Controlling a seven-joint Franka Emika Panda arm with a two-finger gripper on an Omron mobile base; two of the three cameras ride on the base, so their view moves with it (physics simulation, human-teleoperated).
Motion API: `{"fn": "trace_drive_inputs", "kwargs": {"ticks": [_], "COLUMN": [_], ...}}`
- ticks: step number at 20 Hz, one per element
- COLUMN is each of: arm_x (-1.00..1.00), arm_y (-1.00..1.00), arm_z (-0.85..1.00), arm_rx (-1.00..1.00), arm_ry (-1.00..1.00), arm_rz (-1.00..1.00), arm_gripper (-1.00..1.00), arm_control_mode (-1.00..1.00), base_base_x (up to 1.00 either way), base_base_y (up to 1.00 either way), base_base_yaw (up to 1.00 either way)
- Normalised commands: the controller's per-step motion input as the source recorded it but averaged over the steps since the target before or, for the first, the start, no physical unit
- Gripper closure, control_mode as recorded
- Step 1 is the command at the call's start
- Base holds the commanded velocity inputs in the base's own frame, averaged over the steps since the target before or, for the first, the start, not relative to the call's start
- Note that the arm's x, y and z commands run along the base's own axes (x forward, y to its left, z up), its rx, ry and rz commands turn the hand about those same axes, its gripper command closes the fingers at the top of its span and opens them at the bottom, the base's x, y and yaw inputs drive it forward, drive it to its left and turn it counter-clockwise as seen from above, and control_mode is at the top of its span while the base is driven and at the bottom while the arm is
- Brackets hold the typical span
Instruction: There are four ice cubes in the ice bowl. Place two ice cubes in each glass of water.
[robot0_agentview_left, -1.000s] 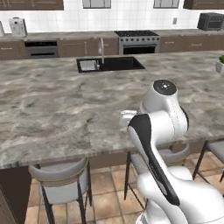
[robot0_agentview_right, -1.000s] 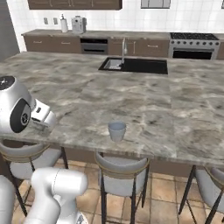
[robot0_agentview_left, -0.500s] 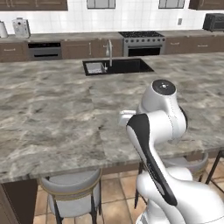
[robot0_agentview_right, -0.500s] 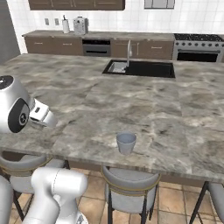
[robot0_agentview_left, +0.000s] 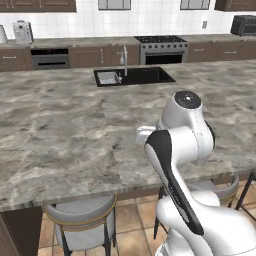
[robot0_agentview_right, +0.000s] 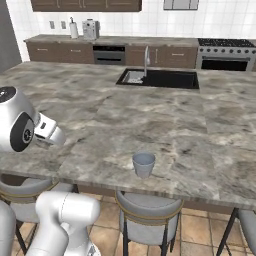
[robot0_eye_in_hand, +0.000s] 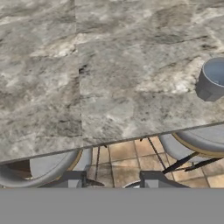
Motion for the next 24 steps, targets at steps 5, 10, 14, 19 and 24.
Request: {"fn": "trace_drive_inputs", "kwargs": {"ticks": [5, 10, 14, 19, 24], "arm_x": [0.11, 0.03, 0.00, 0.00, 0.00], "arm_y": [-0.16, -0.71, -0.92, -0.82, -0.65], "arm_z": [0.00, 0.01, 0.00, 0.00, 0.00], "arm_rx": [0.01, 0.09, 0.06, 0.03, 0.00], "arm_ry": [0.03, 0.06, 0.08, 0.15, 0.17], "arm_rz": [0.00, -0.03, -0.06, -0.12, -0.15], "arm_gripper": [1.00, 1.00, 1.00, 1.00, 1.00], "arm_control_mode": [-1.00, -1.00, -1.00, -1.00, -1.00], "base_base_x": [0.16, 0.00, 0.00, 0.00, 0.00], "base_base_y": [-0.01, 0.00, 0.00, 0.00, 0.00], "base_base_yaw": [0.00, 0.00, 0.00, 0.00, 0.00]}}
